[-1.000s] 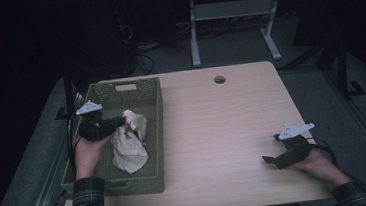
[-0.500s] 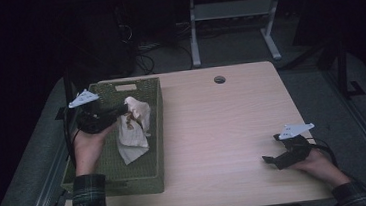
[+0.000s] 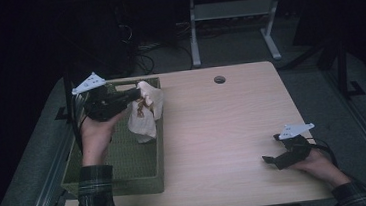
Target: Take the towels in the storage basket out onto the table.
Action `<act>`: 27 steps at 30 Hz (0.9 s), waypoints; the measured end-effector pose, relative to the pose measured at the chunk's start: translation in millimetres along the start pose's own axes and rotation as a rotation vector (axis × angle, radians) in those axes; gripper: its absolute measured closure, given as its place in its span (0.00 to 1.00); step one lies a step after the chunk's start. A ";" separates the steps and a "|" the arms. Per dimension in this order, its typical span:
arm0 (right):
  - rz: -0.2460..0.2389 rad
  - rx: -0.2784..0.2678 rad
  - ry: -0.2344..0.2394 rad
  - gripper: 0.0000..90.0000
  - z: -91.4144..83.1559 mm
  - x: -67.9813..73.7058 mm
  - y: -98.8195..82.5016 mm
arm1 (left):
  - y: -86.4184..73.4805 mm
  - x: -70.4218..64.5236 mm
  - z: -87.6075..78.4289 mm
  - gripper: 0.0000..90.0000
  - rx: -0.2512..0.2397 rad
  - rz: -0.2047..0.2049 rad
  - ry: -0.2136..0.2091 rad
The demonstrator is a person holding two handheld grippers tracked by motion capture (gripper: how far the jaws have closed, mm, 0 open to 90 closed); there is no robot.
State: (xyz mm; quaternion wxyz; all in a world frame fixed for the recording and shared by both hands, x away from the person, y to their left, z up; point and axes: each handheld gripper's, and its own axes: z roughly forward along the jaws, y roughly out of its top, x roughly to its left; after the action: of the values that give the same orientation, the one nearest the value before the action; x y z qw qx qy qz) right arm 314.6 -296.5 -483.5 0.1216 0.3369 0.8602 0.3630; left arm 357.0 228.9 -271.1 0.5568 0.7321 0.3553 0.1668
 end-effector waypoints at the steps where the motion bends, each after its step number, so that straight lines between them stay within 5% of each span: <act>1: 0.000 0.000 0.000 0.03 0.0 0.0 0.0 | 3.0 -2.6 1.1 0.94 -0.004 0.006 -0.008; 14: 0.000 0.000 0.000 0.03 0.0 0.0 0.0 | 30.4 -33.9 19.4 0.94 -0.068 0.035 -0.126; 27: -0.002 0.001 0.000 0.03 -0.1 -0.1 0.0 | 42.2 -66.8 50.5 0.94 -0.068 0.072 -0.216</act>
State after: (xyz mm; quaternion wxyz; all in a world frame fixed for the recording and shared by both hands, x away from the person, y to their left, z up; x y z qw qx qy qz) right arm 314.7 -296.6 -483.4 0.1220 0.3363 0.8606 0.3625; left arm 357.2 141.2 -238.0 0.6100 0.7388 0.2608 0.1186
